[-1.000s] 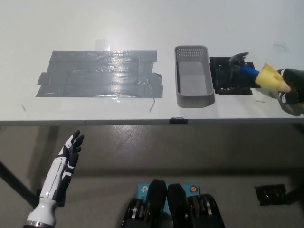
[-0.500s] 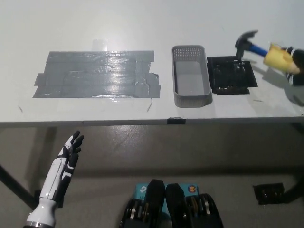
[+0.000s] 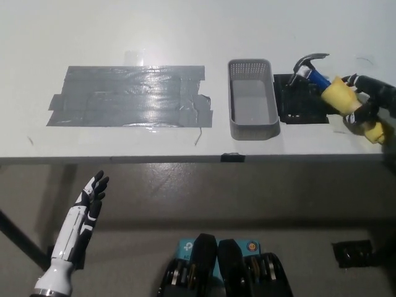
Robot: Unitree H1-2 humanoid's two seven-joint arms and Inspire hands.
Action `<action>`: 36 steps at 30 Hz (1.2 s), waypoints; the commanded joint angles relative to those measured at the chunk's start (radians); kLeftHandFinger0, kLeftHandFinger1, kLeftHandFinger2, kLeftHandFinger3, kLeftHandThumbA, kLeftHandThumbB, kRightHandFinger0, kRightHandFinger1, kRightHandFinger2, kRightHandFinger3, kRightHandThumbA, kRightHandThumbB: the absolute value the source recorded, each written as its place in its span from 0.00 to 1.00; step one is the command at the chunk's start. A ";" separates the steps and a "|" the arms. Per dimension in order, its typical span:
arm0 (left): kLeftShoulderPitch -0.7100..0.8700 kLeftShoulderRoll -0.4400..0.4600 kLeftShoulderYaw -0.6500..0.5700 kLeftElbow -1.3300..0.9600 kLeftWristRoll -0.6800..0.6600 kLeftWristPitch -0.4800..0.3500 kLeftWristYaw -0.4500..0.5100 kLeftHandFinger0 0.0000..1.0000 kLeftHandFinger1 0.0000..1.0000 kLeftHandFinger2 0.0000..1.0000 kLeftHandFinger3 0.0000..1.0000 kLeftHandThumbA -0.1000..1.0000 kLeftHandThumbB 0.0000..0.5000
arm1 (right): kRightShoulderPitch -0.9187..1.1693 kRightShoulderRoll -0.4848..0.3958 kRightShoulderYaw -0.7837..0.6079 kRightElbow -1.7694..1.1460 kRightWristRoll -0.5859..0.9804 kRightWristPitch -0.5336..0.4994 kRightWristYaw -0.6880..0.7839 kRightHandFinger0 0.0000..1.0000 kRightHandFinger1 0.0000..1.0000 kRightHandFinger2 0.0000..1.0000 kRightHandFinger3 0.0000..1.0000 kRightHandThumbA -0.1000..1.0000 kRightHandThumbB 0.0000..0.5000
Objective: The robot picks the hammer with right hand and hits the black area on the desk and places it back.
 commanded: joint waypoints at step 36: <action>-0.118 -0.008 -0.002 0.012 0.002 -0.017 -0.006 1.00 1.00 1.00 1.00 1.00 0.19 | 0.657 0.312 -0.385 -1.528 0.250 -0.264 -0.345 1.00 1.00 1.00 1.00 1.00 0.58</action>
